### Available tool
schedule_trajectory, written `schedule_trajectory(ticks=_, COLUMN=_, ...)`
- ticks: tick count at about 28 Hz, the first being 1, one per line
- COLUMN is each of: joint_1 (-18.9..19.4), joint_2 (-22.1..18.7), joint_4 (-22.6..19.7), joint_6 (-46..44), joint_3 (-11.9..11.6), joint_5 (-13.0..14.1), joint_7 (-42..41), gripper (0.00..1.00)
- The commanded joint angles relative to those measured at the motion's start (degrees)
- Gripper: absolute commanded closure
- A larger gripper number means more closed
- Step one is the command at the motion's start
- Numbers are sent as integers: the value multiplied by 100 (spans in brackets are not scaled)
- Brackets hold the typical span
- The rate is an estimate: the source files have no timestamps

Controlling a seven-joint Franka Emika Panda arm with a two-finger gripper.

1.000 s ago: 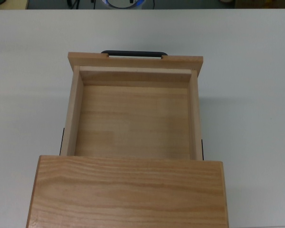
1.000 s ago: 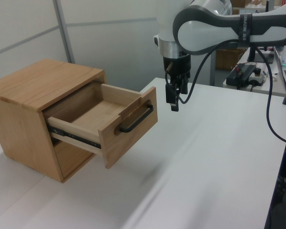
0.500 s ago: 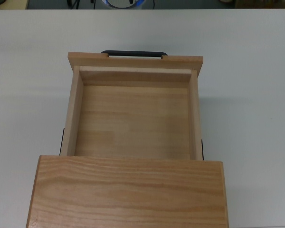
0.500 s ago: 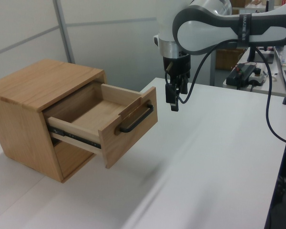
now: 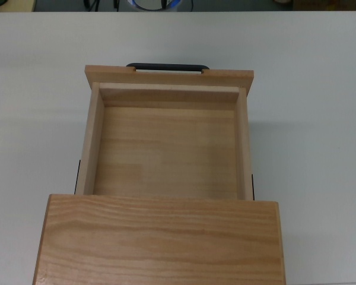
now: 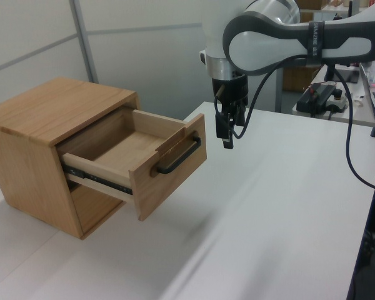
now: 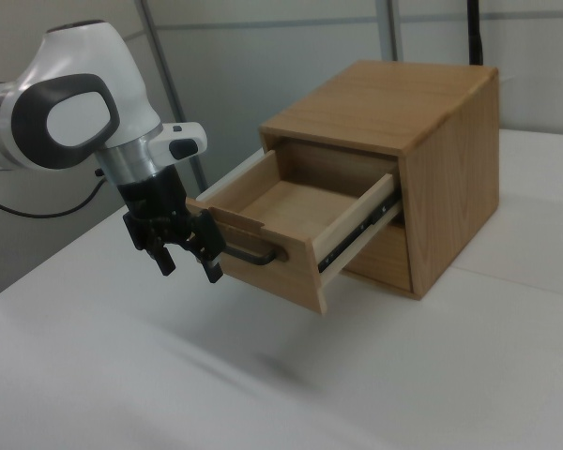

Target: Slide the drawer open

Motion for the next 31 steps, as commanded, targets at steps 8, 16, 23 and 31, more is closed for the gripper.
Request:
schedule_trajectory(ticks=8, joint_1=25, joint_2=142, joint_4=285, joint_6=-199, joint_3=-31, joint_5=17, joint_7=-40, gripper=0)
schedule_trajectory(ticks=16, joint_1=34, joint_2=177, joint_4=311, joint_6=-199, joint_3=-23, joint_5=26, joint_7=-22, gripper=0)
schedule_trajectory(ticks=23, joint_1=34, joint_2=203, joint_4=320, joint_6=-190, joint_3=-31, joint_5=26, joint_7=-22, gripper=0)
schedule_trajectory(ticks=31, joint_1=34, joint_2=203, joint_4=320, joint_6=-190, joint_3=-23, joint_5=26, joint_7=-22, gripper=0)
